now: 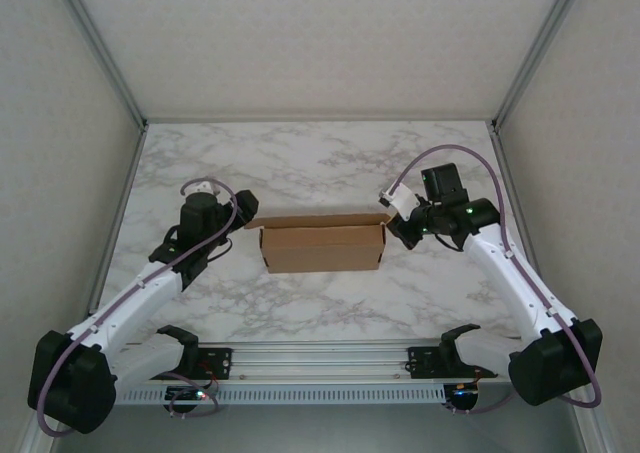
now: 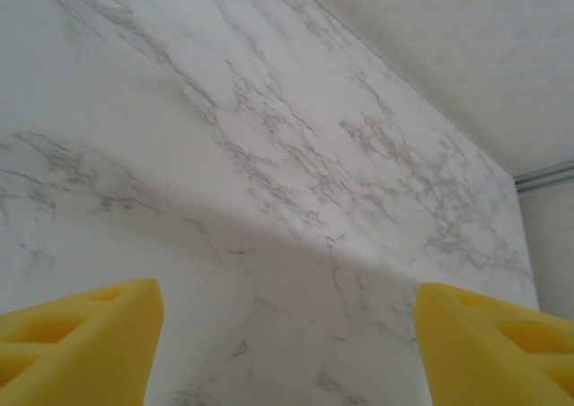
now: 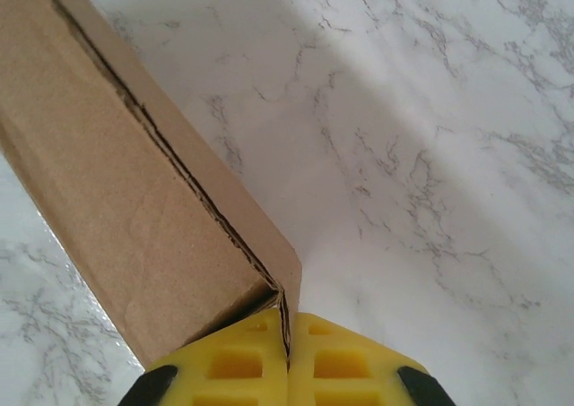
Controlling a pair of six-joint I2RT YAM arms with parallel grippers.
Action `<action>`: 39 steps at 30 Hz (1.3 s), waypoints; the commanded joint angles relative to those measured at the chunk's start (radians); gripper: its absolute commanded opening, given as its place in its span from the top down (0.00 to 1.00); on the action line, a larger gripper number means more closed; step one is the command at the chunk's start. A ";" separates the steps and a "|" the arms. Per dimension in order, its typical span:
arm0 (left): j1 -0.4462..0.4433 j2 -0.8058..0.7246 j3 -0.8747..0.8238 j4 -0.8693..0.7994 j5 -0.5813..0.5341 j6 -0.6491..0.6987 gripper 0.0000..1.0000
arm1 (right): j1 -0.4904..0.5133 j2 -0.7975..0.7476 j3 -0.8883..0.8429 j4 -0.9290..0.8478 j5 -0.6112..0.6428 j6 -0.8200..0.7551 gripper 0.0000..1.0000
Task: Fold the paper box
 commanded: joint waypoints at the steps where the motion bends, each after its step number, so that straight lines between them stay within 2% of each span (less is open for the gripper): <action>1: 0.007 -0.026 -0.013 0.073 0.063 -0.055 0.27 | 0.007 0.014 0.037 0.005 -0.021 0.132 1.00; 7: 0.006 -0.014 -0.022 0.088 0.081 -0.082 0.27 | 0.021 0.081 0.097 -0.028 0.049 0.407 1.00; 12: 0.007 -0.019 -0.030 0.096 0.072 -0.098 0.28 | 0.039 0.174 0.174 -0.145 0.153 0.628 1.00; 17: 0.006 -0.030 -0.037 0.100 0.061 -0.106 0.29 | 0.139 0.131 0.101 -0.062 0.374 0.829 1.00; 20: 0.004 -0.043 -0.034 0.094 0.055 -0.101 0.29 | 0.173 0.098 0.078 -0.035 0.462 0.940 1.00; 23: 0.003 -0.054 -0.024 0.076 0.055 -0.074 0.28 | 0.206 0.058 0.056 0.013 0.507 0.956 1.00; 26: 0.004 -0.068 0.006 0.036 0.050 0.001 0.26 | 0.210 0.045 0.053 0.044 0.489 0.897 1.00; 34: -0.027 -0.170 0.078 -0.041 -0.020 0.416 0.20 | 0.210 0.062 0.042 0.060 0.456 0.752 1.00; 39: -0.032 -0.195 0.080 -0.075 0.134 0.641 0.24 | 0.210 0.052 0.024 0.075 0.414 0.709 1.00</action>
